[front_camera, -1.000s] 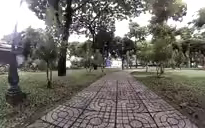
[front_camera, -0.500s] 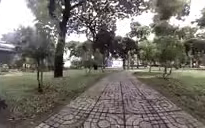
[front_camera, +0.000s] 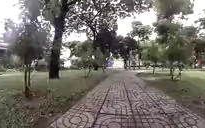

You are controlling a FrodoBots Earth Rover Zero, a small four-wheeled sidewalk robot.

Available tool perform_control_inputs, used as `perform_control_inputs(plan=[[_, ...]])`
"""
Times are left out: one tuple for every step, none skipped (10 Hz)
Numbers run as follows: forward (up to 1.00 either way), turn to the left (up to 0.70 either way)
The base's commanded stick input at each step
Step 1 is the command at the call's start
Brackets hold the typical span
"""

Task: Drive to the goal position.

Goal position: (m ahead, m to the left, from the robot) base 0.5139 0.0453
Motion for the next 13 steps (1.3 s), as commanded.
perform_control_inputs(plan=[[1.00,0.00],[1.00,0.00],[1.00,0.00],[1.00,0.00],[1.00,0.00],[1.00,-0.02],[1.00,-0.27],[1.00,-0.27],[1.00,-0.27],[1.00,-0.25],[1.00,0.00],[1.00,-0.05],[1.00,-0.27]])
